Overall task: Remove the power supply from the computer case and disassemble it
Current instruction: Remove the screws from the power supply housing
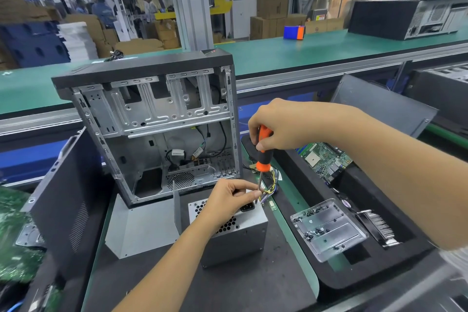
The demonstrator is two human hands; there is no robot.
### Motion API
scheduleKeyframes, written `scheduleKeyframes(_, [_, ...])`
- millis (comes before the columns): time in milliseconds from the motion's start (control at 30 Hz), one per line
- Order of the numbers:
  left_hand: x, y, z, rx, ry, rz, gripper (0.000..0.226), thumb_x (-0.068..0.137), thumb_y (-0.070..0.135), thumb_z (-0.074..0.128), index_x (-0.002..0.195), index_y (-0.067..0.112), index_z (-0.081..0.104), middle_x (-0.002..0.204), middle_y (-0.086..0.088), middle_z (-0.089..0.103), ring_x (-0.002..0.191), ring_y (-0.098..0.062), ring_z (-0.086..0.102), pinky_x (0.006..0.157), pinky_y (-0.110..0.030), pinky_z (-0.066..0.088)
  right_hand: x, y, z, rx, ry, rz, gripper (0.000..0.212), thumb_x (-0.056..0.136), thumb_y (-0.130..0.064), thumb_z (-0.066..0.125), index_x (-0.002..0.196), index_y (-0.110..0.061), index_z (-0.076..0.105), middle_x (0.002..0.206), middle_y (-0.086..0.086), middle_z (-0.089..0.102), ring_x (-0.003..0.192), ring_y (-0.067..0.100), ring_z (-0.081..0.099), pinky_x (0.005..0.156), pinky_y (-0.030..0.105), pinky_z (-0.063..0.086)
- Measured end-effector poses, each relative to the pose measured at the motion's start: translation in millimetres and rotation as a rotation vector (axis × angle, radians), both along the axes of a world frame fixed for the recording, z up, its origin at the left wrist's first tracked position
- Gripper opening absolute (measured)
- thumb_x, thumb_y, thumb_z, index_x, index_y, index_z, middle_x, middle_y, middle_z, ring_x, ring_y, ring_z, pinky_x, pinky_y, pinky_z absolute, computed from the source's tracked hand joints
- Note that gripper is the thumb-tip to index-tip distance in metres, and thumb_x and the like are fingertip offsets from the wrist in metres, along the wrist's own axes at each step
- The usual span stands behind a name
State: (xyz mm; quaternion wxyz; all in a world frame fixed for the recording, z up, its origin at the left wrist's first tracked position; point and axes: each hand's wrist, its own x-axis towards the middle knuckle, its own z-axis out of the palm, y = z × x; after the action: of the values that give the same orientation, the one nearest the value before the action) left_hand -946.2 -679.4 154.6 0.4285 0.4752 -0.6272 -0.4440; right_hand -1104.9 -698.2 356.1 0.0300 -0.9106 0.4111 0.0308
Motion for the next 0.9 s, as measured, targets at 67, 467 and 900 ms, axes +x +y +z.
scheduleKeyframes(67, [0.0,0.9,0.7,0.001,-0.004,-0.015,0.006,0.087,0.022,0.073,0.091,0.02,0.078,0.052,0.003,0.022,0.051,-0.014,0.019,0.052,-0.021,0.025,2.6,1.5,-3.2,-0.017,0.009,-0.007,0.014,0.092,-0.035,0.058,0.09,-0.022,0.058,0.071,-0.012,0.047,0.067,0.008,0.049,0.052,0.023,0.032])
scheduleKeyframes(467, [1.4,2.9,5.4,0.007,0.068,-0.059,0.017,0.09,0.023,0.069,0.105,0.019,0.077,0.05,0.012,0.038,0.046,-0.005,0.028,0.047,-0.011,0.026,13.3,3.9,-7.4,-0.025,0.125,0.045,0.016,0.095,-0.034,0.055,0.089,-0.021,0.048,0.099,0.001,0.052,0.092,0.023,0.053,0.074,0.035,0.043])
scheduleKeyframes(900, [2.7,-1.1,2.3,-0.01,0.069,-0.084,0.017,0.086,0.036,0.068,0.099,0.031,0.078,0.064,-0.004,0.046,0.062,-0.013,0.035,0.057,-0.022,0.032,26.4,3.7,4.5,0.17,0.104,0.136,0.027,0.081,0.003,0.054,0.076,-0.023,0.061,0.1,0.001,0.062,0.089,0.025,0.062,0.077,0.048,0.053])
